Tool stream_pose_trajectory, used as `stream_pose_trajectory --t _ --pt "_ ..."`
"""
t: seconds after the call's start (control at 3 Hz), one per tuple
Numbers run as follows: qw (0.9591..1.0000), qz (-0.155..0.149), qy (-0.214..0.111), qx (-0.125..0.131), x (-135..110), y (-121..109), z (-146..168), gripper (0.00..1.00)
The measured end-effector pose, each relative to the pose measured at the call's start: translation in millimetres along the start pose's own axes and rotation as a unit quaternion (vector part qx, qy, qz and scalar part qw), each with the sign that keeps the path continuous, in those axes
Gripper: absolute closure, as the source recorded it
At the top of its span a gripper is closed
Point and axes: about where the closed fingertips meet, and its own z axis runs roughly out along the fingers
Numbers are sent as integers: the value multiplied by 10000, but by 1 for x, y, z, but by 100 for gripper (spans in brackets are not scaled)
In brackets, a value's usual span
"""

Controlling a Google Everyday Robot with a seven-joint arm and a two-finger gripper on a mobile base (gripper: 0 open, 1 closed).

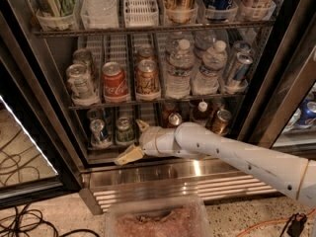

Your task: Pick green can from bottom shelf of fridge

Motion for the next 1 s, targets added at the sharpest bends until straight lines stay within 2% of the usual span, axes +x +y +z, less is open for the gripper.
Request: stream_pose_trajectory --t 0.33,0.67,1.0 --pt "9993 24 -359 -83 -9 -12 26 0" --pt "9966 149 -805 -30 -11 -32 53 19" --pt "9925 449 -1136 111 -3 -47 66 42"
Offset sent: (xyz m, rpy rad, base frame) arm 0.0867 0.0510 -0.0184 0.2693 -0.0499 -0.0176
